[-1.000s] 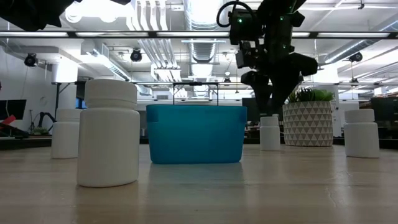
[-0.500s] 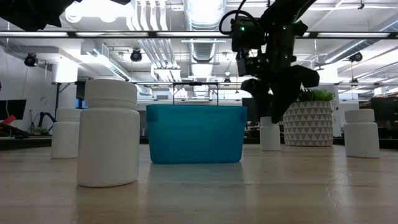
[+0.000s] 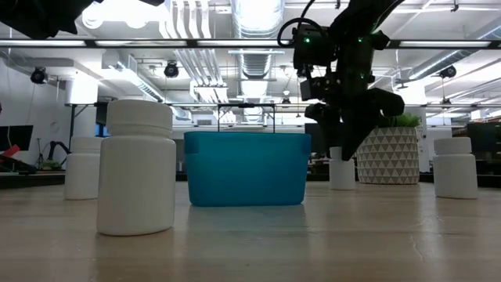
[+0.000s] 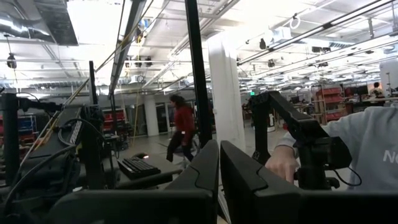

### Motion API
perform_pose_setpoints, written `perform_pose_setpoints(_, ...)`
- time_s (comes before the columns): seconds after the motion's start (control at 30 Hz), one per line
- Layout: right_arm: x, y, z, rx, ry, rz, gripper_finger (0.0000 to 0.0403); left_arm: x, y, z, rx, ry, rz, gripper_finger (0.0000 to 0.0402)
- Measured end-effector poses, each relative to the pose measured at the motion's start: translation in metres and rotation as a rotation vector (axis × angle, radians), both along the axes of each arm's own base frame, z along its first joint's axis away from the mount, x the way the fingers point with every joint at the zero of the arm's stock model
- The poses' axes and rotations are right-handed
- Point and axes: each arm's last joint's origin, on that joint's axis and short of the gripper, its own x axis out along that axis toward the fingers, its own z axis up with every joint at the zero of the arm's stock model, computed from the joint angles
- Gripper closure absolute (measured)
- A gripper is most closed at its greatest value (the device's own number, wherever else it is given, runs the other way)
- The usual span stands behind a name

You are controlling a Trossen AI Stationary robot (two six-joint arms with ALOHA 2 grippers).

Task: Pick and place pill bottles into a basket
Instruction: Put the white pill bottle into the blue bin

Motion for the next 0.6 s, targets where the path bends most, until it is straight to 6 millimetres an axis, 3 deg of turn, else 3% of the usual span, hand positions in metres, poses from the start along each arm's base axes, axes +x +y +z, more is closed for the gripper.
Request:
perform_pose_setpoints(0.23,0.000,0.000,0.004,0.001,0.014,-0.008,0.0252,0.000,0.000,0.000,0.000,0.000,0.000,0.0402)
perform_pose_setpoints(0.6,0.009,-0.002,0.038,0.002,0.012,-0.037,0.0249,0.000,0.000,0.000,-0.001,0.001,-0.001,0.0402)
